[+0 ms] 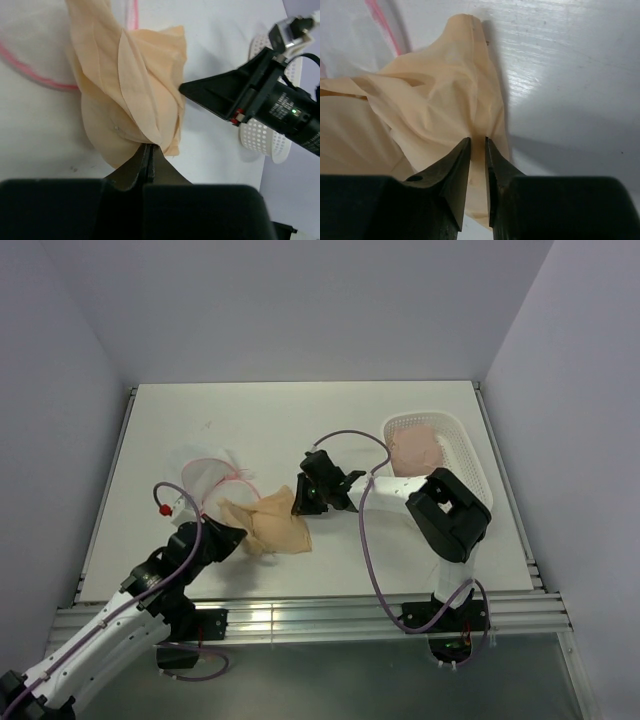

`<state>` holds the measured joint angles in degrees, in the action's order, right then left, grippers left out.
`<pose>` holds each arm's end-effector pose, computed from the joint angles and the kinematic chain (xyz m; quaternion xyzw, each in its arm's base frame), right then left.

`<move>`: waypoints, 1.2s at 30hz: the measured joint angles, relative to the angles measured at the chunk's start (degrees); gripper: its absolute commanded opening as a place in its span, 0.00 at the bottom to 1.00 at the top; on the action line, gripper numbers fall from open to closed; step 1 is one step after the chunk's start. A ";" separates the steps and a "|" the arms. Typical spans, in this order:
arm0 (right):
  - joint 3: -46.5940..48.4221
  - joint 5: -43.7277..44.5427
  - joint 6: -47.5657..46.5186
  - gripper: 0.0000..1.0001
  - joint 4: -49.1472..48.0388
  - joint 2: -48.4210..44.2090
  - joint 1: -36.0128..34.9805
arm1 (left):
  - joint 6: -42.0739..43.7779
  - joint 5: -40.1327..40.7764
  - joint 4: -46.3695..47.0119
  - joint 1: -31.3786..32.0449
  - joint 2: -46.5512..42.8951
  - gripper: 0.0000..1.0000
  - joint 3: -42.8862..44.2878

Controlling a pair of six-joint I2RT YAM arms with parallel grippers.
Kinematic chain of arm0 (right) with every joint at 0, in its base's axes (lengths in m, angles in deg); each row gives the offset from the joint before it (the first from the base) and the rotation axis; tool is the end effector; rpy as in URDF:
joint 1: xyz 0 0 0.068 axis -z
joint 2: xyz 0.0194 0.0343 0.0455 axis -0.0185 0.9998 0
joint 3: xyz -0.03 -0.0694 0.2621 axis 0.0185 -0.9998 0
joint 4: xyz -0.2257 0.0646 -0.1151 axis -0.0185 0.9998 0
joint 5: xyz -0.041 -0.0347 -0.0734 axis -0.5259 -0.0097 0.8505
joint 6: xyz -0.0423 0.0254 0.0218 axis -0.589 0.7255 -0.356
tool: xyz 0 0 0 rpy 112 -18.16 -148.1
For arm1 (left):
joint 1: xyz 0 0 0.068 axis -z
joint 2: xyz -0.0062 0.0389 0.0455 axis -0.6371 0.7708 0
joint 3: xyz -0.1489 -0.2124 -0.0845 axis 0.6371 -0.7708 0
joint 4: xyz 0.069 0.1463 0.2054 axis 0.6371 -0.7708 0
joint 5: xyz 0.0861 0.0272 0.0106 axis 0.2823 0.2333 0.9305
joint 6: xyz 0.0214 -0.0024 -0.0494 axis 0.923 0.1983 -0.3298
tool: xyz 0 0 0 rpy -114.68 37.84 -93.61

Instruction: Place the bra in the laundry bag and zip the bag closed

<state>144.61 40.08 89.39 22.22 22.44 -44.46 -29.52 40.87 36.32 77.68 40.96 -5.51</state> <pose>0.2636 0.2748 0.1573 -0.0404 0.9320 0.2913 0.2116 0.0984 -0.0654 0.1922 -0.2942 0.8165 -0.3217 0.3785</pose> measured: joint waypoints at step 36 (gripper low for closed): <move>-4.37 13.75 -0.09 0.64 9.94 -13.49 2.73 | 9.01 5.62 27.19 16.00 40.54 0.53 14.97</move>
<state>140.24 53.83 89.30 32.16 8.96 -41.72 -20.51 46.48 63.51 93.68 81.51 9.46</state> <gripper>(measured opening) 0.646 0.601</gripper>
